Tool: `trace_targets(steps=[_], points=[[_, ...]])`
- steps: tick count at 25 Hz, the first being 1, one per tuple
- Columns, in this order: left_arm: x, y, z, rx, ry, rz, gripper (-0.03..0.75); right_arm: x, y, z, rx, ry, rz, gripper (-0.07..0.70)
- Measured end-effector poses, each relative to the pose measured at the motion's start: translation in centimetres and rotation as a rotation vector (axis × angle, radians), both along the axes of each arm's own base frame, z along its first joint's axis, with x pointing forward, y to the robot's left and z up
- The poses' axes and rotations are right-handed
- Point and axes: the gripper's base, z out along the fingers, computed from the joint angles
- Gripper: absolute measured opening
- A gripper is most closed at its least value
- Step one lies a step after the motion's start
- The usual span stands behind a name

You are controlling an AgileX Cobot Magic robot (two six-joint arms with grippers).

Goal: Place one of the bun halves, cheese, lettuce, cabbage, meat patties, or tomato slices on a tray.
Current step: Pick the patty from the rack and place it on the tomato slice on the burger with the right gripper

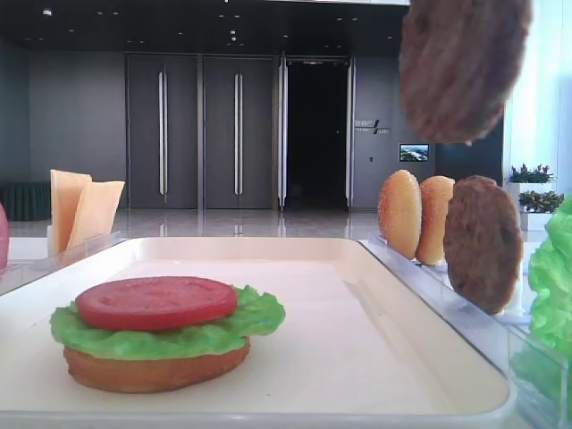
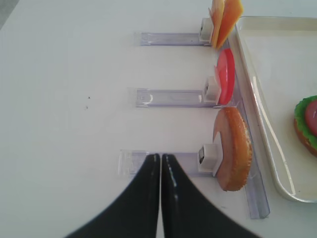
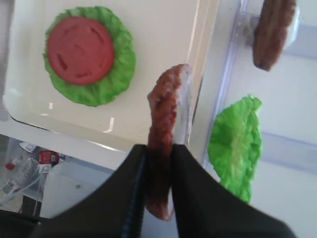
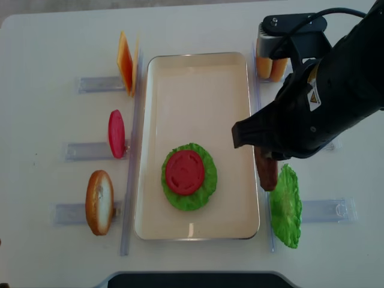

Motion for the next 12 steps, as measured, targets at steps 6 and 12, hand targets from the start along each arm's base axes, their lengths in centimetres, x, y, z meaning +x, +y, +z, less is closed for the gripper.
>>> trace_targets(steps=[6, 12], points=[[0.0, 0.0, 0.0, 0.000, 0.000, 0.000, -0.001, 1.9, 0.4, -0.4, 0.112, -0.005, 0.015, 0.142], [0.0, 0.0, 0.0, 0.000, 0.000, 0.000, -0.001, 5.5, 0.0, -1.8, 0.297, 0.063, 0.040, 0.142]])
